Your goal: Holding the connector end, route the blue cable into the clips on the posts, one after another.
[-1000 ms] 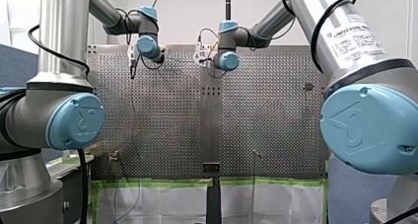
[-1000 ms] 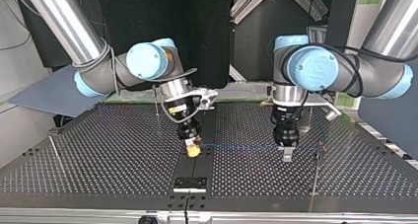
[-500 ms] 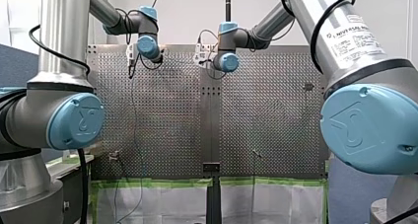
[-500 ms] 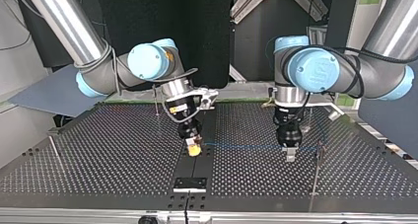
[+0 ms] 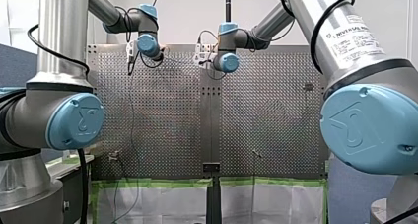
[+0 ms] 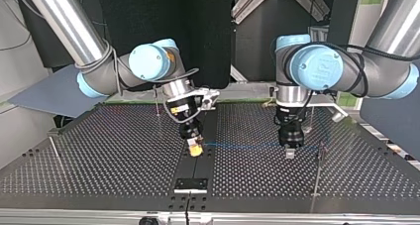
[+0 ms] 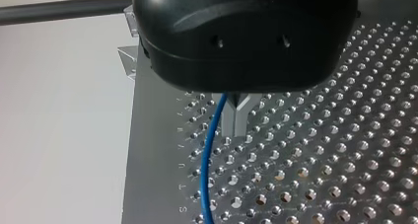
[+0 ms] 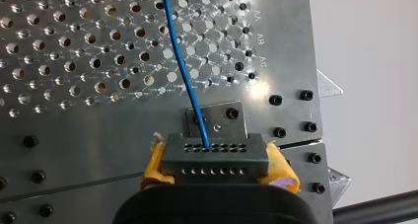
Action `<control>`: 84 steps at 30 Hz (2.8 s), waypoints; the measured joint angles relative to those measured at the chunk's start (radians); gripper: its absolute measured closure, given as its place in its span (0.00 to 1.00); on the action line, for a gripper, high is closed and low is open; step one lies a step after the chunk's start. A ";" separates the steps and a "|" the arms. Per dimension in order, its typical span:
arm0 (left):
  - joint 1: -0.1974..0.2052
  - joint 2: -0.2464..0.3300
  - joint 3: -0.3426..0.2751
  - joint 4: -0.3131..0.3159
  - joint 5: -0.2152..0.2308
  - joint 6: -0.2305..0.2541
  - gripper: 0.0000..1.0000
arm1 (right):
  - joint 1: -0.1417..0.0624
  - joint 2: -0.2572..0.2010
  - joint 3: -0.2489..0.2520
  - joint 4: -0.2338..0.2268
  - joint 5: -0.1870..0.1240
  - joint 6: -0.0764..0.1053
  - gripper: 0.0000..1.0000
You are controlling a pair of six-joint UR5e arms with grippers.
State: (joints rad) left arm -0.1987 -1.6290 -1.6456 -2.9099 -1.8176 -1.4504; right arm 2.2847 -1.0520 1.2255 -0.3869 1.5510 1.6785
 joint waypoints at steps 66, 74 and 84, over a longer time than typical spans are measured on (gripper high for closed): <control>-0.198 -0.349 -0.003 0.069 -0.063 -0.059 1.00 | -0.038 0.176 0.200 -0.024 0.028 -0.031 1.00; -0.218 -0.395 -0.023 0.114 -0.062 -0.080 1.00 | -0.044 0.217 0.217 -0.036 0.035 -0.040 1.00; -0.227 -0.423 -0.084 0.195 -0.060 -0.098 1.00 | -0.056 0.258 0.257 -0.088 0.044 -0.041 1.00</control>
State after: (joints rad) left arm -0.4260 -2.0524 -1.7295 -2.7146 -1.8773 -1.5483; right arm 2.2283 -0.7937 1.4821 -0.4751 1.5953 1.6373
